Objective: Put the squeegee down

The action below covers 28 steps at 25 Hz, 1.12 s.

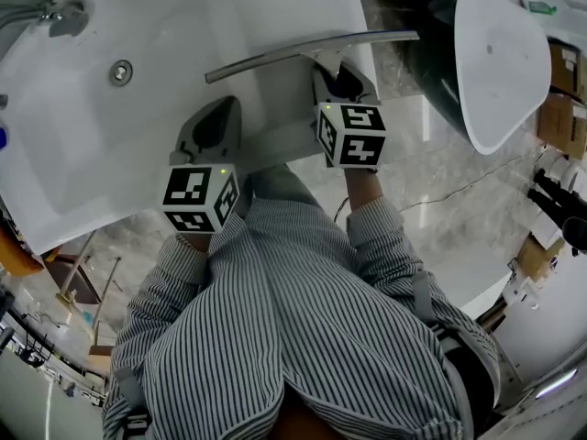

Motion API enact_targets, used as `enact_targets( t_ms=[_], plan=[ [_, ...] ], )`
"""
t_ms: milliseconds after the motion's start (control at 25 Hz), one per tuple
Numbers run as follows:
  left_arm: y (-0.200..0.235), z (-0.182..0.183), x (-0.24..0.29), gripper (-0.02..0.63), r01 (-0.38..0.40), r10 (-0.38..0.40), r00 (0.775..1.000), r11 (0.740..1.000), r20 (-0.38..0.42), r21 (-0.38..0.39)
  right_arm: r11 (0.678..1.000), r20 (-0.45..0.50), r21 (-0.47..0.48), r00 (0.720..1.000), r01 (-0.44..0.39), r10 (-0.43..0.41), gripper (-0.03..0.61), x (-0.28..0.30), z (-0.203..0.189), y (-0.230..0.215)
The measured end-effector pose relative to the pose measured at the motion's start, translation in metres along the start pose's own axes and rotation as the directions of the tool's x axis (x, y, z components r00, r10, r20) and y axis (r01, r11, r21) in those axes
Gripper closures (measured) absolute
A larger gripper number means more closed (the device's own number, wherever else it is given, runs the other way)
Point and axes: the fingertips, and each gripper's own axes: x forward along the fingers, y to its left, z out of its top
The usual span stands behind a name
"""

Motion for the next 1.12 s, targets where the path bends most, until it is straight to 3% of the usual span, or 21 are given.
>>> enact_targets(
  t_ms=[600,840,1120],
  plan=[
    [0.000,0.002,-0.006,0.601,0.004,-0.004,1.000,1.000,0.010,-0.008,1.000,-0.070,-0.021,0.997,0.020,-0.021,0.446,0.010,-0.007,0.000],
    [-0.002,0.003,-0.012,0.601,0.005,-0.005,1.000,1.000,0.018,-0.003,0.999,-0.075,-0.033,0.997,-0.007,0.005,0.379,0.008,-0.009,0.007],
    [0.000,0.003,-0.027,0.601,0.007,-0.007,1.000,1.000,0.027,0.017,0.999,-0.072,-0.021,0.997,0.035,-0.037,0.370,-0.004,-0.012,0.003]
  ],
)
